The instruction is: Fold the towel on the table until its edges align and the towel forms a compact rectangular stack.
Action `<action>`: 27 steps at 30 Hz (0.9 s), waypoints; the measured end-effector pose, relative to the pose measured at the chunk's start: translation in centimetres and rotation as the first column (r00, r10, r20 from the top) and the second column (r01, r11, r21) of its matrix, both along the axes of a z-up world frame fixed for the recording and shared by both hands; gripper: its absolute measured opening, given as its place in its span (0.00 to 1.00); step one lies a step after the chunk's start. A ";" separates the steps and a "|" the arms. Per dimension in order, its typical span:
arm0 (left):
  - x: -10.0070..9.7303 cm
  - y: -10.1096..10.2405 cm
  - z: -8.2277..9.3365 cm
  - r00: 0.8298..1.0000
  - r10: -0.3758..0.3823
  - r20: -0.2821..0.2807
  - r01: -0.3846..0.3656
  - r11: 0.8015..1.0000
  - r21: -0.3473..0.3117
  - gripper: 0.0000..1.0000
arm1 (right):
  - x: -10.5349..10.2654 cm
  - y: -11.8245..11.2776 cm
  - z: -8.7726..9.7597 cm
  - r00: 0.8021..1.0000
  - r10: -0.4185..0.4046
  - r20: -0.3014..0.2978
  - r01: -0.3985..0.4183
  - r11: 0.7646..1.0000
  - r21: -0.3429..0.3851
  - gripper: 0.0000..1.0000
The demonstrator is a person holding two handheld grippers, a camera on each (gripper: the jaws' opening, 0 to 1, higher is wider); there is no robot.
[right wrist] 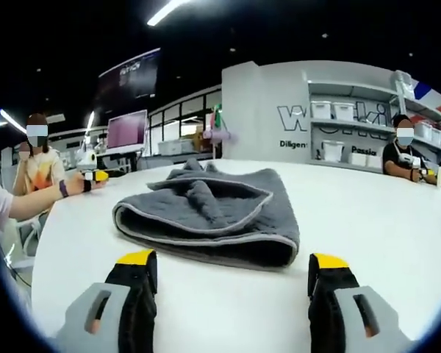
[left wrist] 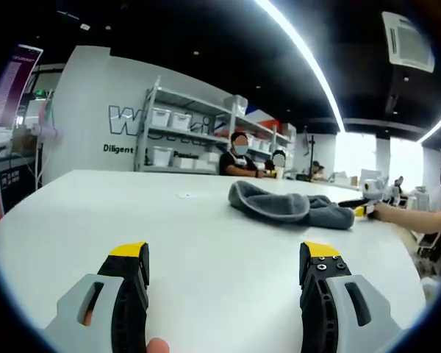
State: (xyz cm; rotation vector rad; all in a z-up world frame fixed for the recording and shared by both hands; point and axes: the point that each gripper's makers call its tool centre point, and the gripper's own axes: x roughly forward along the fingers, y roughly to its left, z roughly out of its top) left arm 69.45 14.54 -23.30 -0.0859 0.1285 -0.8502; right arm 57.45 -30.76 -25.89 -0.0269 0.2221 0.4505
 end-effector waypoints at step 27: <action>0.1 0.0 -0.1 1.000 0.001 0.002 -0.001 1.000 0.008 0.82 | 2.5 -5.4 0.3 0.994 -0.106 0.019 0.106 0.994 -0.027 0.00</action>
